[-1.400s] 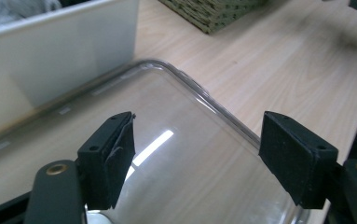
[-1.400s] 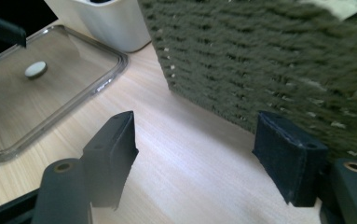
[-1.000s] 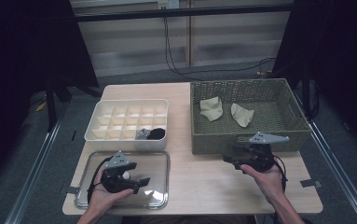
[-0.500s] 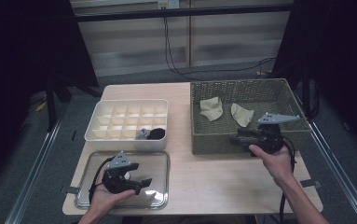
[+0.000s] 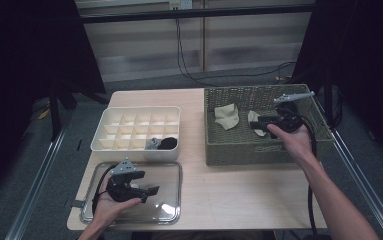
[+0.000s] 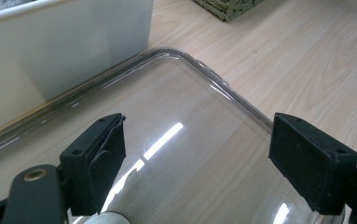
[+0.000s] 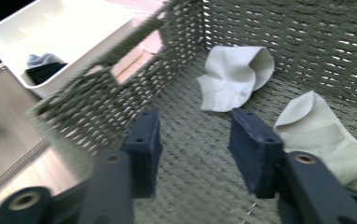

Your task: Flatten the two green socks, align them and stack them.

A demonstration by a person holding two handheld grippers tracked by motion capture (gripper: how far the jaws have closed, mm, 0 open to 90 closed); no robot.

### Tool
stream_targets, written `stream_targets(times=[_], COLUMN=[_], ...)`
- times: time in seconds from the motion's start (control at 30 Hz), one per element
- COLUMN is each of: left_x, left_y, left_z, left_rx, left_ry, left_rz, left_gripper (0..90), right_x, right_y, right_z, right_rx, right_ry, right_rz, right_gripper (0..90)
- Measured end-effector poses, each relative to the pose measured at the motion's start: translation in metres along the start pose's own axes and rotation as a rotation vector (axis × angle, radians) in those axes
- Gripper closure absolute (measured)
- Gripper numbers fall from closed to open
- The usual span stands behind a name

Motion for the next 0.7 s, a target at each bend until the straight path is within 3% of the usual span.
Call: stream_targets(times=[0.17, 0.2, 0.33, 0.4, 0.7], left_x=[-0.001, -0.001, 0.000, 0.001, -0.002], left_y=[0.001, 0.001, 0.001, 0.001, 0.003], left_z=[0.000, -0.001, 0.000, 0.000, 0.000], left_rx=[0.004, 0.001, 0.004, 0.006, 0.002], left_ry=[0.004, 0.004, 0.000, 0.005, -0.003], left_rz=[0.005, 0.004, 0.003, 0.004, 0.012], left_gripper=[18.2, 18.1, 18.0, 17.8, 17.8], right_x=[0.014, 0.016, 0.034, 0.036, 0.059], right_y=[-0.019, -0.022, -0.039, -0.042, -0.068], right_z=[0.014, 0.015, 0.019, 0.025, 0.035], right_rx=[0.027, 0.038, 0.061, 0.044, 0.077], right_ry=[0.041, 0.045, 0.112, 0.113, 0.188], right_rz=[-0.036, -0.025, -0.034, -0.067, -0.114], right_gripper=[60.7, 61.3, 63.3, 63.9, 66.4])
Point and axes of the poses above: each handheld gripper's, and its own axes: x roughly forward along the jaws, z roughly out of its top, y roughly to its left, the point moved 2 cm from there along x, roughly forward along the jaws, and after that the axes turned 1 degree about z, right-handed, at the moved point
